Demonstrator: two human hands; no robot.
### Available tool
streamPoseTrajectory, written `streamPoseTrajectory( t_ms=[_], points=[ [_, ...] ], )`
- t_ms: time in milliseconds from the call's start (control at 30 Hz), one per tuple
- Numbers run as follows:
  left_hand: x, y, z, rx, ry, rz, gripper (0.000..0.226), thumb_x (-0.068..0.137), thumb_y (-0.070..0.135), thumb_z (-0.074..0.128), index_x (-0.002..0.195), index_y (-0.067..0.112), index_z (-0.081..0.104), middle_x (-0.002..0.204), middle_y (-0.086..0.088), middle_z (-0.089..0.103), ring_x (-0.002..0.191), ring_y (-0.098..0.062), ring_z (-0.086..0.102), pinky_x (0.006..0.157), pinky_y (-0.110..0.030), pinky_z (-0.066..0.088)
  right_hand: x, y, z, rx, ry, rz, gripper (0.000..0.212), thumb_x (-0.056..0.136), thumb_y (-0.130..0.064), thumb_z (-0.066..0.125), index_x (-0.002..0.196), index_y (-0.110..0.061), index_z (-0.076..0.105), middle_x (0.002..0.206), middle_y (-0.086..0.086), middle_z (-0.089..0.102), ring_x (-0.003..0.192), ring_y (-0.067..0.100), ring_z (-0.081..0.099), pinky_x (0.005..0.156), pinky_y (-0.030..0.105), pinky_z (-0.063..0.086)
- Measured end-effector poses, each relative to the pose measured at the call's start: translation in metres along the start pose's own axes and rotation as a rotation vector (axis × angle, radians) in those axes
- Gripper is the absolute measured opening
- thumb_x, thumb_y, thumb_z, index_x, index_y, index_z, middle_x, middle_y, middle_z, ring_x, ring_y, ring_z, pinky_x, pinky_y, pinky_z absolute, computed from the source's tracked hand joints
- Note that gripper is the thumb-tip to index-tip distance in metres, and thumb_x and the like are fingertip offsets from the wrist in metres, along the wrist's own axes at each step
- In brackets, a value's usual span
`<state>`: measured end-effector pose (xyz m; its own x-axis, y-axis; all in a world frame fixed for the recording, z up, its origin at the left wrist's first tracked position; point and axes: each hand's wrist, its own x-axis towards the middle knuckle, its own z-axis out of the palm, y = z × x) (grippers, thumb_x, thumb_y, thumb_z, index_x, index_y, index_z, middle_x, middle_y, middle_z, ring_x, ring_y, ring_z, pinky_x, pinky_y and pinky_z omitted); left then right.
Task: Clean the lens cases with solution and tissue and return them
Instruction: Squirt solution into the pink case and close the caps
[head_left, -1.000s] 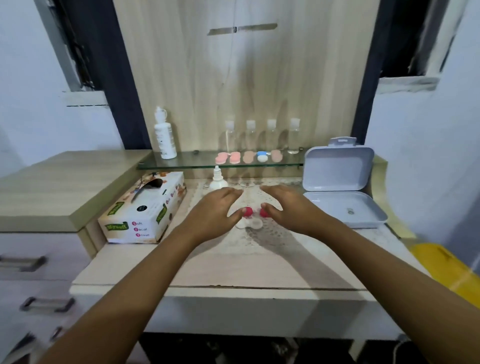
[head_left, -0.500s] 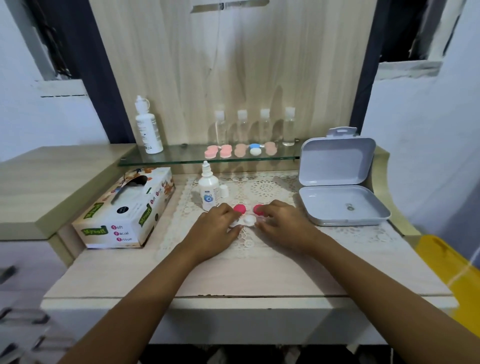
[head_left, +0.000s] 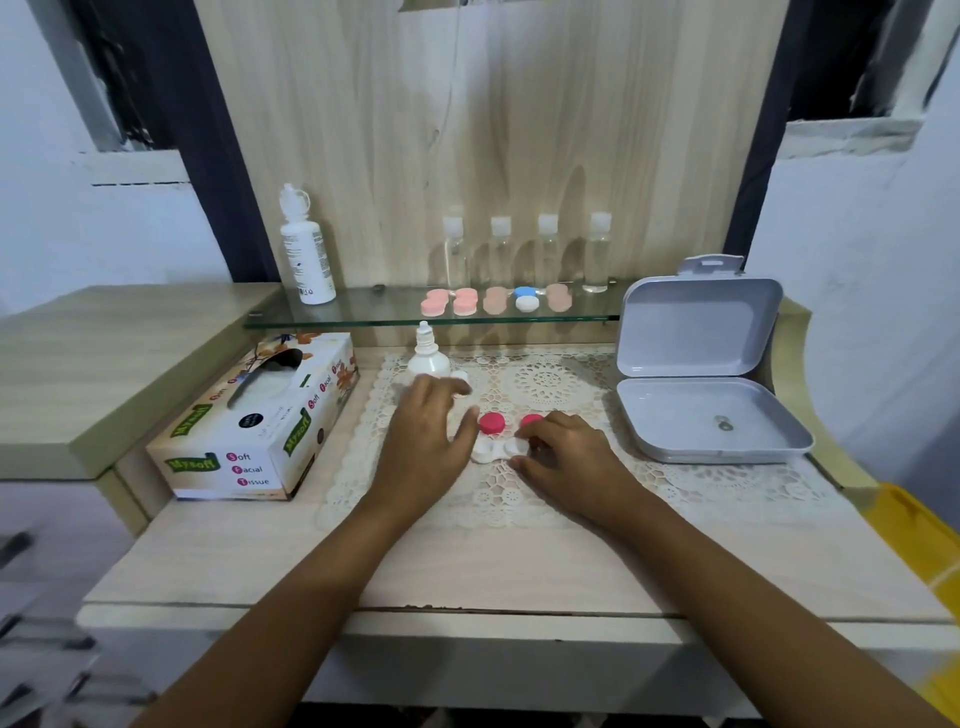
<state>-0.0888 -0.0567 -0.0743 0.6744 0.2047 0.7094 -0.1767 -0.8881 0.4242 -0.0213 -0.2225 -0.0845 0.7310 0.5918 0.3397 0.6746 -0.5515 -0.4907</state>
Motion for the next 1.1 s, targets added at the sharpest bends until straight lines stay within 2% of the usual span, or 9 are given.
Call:
streamPoseTrajectory(
  t_ms=[100, 200, 267, 333, 433, 600, 733, 967, 1100],
  points=[
    [0.012, 0.001, -0.001, -0.068, 0.16, -0.257, 0.045, 0.081, 0.019, 0.07, 0.117, 0.004, 0.047, 0.116, -0.012, 0.044, 0.106, -0.021, 0.042, 0.09, -0.028, 0.037, 0.0, 0.001, 0.0, 0.015, 0.006, -0.004, 0.029, 0.084, -0.033, 0.062, 0.108, -0.019, 0.062, 0.101, -0.006, 0.058, 0.101, 0.018, 0.05, 0.092, 0.04, 0.041],
    [0.025, -0.013, 0.002, -0.221, 0.038, -0.561, 0.077, 0.078, 0.031, 0.074, 0.137, 0.01, 0.03, 0.139, -0.01, 0.033, 0.127, -0.022, 0.034, 0.106, -0.037, 0.033, 0.001, 0.002, 0.001, 0.015, 0.012, -0.008, 0.028, 0.084, -0.033, 0.062, 0.108, -0.019, 0.062, 0.102, -0.005, 0.059, 0.101, 0.018, 0.05, 0.092, 0.04, 0.041],
    [0.029, -0.022, 0.004, -0.372, -0.039, -0.667, 0.082, 0.078, 0.031, 0.074, 0.141, 0.013, 0.024, 0.141, -0.009, 0.038, 0.125, -0.022, 0.042, 0.105, -0.041, 0.038, 0.002, 0.002, 0.001, 0.01, 0.012, -0.007, 0.029, 0.084, -0.033, 0.061, 0.11, -0.019, 0.062, 0.102, -0.005, 0.058, 0.101, 0.017, 0.05, 0.091, 0.04, 0.041],
    [0.03, -0.027, 0.004, -0.464, -0.061, -0.704, 0.076, 0.08, 0.028, 0.072, 0.14, 0.014, 0.027, 0.131, -0.009, 0.05, 0.11, -0.019, 0.052, 0.097, -0.037, 0.045, 0.002, 0.001, 0.001, 0.005, 0.009, -0.009, 0.03, 0.085, -0.033, 0.061, 0.111, -0.019, 0.061, 0.102, -0.005, 0.058, 0.101, 0.017, 0.05, 0.091, 0.04, 0.041],
    [0.032, -0.031, 0.002, -0.466, -0.06, -0.653, 0.065, 0.081, 0.026, 0.072, 0.134, 0.017, 0.037, 0.118, -0.003, 0.055, 0.101, -0.016, 0.055, 0.087, -0.031, 0.046, 0.002, 0.001, 0.001, 0.003, 0.007, -0.014, 0.03, 0.085, -0.033, 0.061, 0.111, -0.019, 0.061, 0.101, -0.006, 0.057, 0.101, 0.017, 0.049, 0.091, 0.039, 0.041],
    [0.03, -0.038, -0.008, -0.373, -0.12, -0.525, 0.037, 0.079, 0.031, 0.073, 0.109, 0.025, 0.054, 0.111, 0.001, 0.06, 0.101, -0.015, 0.058, 0.088, -0.036, 0.049, 0.001, 0.0, 0.002, 0.009, 0.01, -0.013, 0.031, 0.085, -0.033, 0.061, 0.111, -0.018, 0.061, 0.102, -0.004, 0.058, 0.101, 0.017, 0.05, 0.091, 0.04, 0.041],
    [0.028, -0.034, -0.02, -0.27, -0.176, -0.377, 0.037, 0.082, 0.023, 0.071, 0.112, 0.022, 0.049, 0.104, 0.01, 0.055, 0.091, -0.003, 0.052, 0.072, -0.018, 0.04, 0.002, 0.002, 0.001, 0.013, 0.014, -0.015, 0.03, 0.085, -0.034, 0.061, 0.11, -0.019, 0.061, 0.096, -0.009, 0.053, 0.1, 0.016, 0.049, 0.091, 0.04, 0.041],
    [0.029, -0.041, -0.035, 0.172, -0.283, -0.017, 0.057, 0.08, 0.024, 0.072, 0.13, 0.011, 0.047, 0.124, -0.005, 0.054, 0.112, -0.021, 0.05, 0.091, -0.033, 0.041, 0.003, 0.003, 0.002, 0.032, 0.02, -0.021, 0.028, 0.083, -0.034, 0.063, 0.108, -0.02, 0.062, 0.091, -0.011, 0.051, 0.095, 0.014, 0.049, 0.09, 0.039, 0.041],
    [0.027, -0.045, -0.038, 0.319, -0.354, 0.17, 0.054, 0.079, 0.025, 0.073, 0.126, 0.012, 0.052, 0.12, -0.006, 0.058, 0.106, -0.026, 0.054, 0.088, -0.04, 0.045, 0.004, 0.003, 0.002, 0.031, 0.02, -0.02, 0.029, 0.083, -0.034, 0.064, 0.108, -0.02, 0.062, 0.09, -0.011, 0.05, 0.096, 0.016, 0.05, 0.09, 0.04, 0.041]
  ],
)
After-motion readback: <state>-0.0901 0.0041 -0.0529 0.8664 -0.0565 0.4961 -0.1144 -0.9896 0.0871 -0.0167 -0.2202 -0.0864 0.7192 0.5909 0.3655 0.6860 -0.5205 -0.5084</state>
